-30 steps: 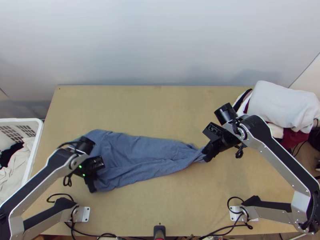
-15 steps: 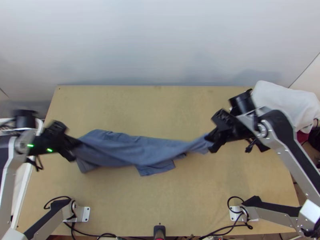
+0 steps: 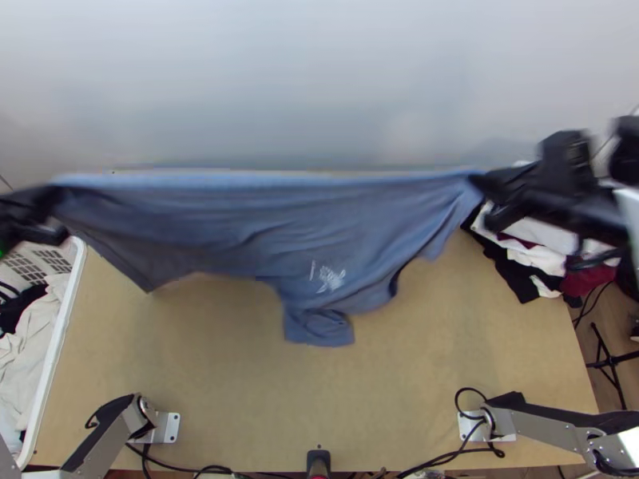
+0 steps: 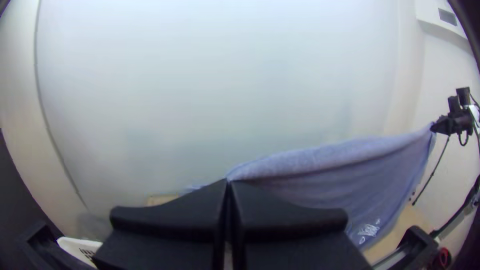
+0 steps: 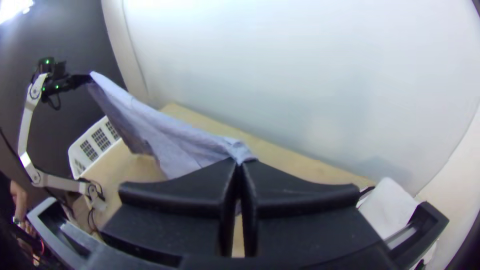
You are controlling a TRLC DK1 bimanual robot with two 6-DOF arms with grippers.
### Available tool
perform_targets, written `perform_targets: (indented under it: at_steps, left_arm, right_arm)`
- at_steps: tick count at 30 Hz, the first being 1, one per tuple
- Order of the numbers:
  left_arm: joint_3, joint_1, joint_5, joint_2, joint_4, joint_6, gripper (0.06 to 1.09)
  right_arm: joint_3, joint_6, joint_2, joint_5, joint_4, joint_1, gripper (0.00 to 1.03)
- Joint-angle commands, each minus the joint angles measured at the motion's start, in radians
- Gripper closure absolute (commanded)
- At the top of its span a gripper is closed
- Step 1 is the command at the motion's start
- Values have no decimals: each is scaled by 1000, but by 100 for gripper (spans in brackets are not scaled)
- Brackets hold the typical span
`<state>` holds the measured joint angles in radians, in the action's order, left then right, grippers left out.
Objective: Fold the t-shirt
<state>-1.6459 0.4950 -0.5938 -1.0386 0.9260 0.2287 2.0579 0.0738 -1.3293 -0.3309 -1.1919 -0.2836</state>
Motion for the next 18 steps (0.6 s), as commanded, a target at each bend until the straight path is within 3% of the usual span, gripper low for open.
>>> perform_targets:
  at_steps: [1, 5, 14, 18]
  left_arm:
    - [-184, 163, -4, 23, -118, -230, 105]
    - [-204, 178, -3, 123, -102, -250, 105]
    - [-25, 42, -18, 411, 43, -189, 105]
    - [182, 13, -54, 581, 205, -42, 105]
  right_arm:
    - [286, -91, 56, 4, 45, 126, 100]
    - [274, -195, 160, 21, 120, 156, 100]
    - [-140, -138, 433, -13, -35, 43, 100]
    - [-309, -92, 548, -13, -176, -3, 100]
